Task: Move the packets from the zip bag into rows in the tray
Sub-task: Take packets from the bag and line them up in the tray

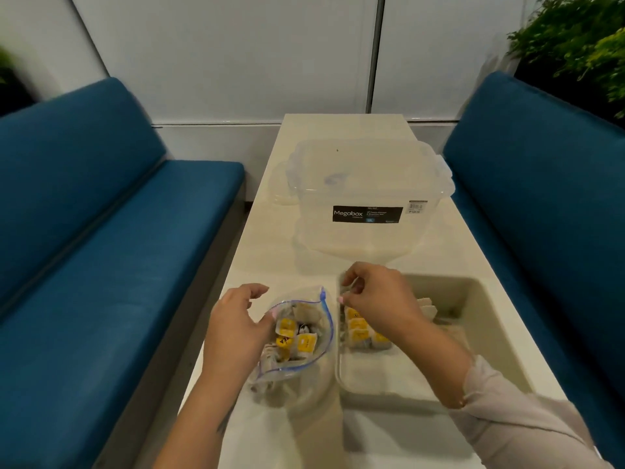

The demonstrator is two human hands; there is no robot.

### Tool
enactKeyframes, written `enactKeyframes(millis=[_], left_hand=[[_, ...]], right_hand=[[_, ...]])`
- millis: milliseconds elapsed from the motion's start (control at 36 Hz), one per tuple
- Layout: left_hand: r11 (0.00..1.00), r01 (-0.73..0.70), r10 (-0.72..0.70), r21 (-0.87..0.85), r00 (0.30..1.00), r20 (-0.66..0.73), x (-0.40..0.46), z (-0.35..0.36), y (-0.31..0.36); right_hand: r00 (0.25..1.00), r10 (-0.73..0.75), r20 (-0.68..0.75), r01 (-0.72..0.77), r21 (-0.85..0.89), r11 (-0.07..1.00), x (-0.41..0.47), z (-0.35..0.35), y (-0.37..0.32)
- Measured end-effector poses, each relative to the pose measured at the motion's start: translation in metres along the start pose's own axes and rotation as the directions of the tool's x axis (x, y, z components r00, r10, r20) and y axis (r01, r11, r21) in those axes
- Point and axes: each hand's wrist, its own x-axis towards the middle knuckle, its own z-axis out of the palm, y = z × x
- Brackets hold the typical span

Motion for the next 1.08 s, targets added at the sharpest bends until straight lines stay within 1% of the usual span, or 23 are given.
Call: enactKeyframes(millis=[83,167,278,333,472,611,722,889,1083], left_hand=[[0.997,0.022,-0.024,0.079,0.999,0.026,-0.002,-0.001,-0.011],[0.989,0.080,-0.085,0.122,0.995,0.042,-0.003,0.000,-0.019],[0.984,0.113,-0.120,0.134,0.992,0.041,-0.003,0.002,-0.024],[0.986,0.108,-0.113,0.127,0.993,0.033,-0.004,0.003,-0.025],[0.990,0.092,-0.094,0.103,0.995,0.020,-0.005,0.005,-0.027],[0.993,0.073,-0.076,0.089,0.997,0.027,-0.004,0.008,-0.030],[0.995,0.054,-0.057,0.080,0.998,0.036,-0.002,0.009,-0.030],[0.996,0.033,-0.037,0.082,0.998,0.050,-0.001,0.010,-0.029],[0.996,0.021,-0.027,0.084,0.997,0.073,-0.001,0.009,-0.030]], right_hand=[[0.992,-0.036,0.119,0.045,-0.076,0.996,-0.002,0.014,-0.015],[0.974,-0.065,0.217,0.111,-0.206,0.972,-0.006,0.030,-0.028],[0.952,-0.123,0.279,0.238,-0.428,0.872,-0.013,0.054,-0.040],[0.944,-0.122,0.307,0.262,-0.473,0.841,-0.016,0.064,-0.044],[0.938,-0.063,0.341,0.260,-0.572,0.778,-0.018,0.077,-0.049],[0.934,-0.050,0.355,0.270,-0.604,0.750,-0.015,0.077,-0.053],[0.935,-0.077,0.346,0.274,-0.568,0.776,-0.010,0.084,-0.056],[0.944,-0.055,0.324,0.232,-0.539,0.810,-0.002,0.100,-0.062],[0.936,-0.001,0.352,0.206,-0.545,0.813,0.007,0.120,-0.066]])
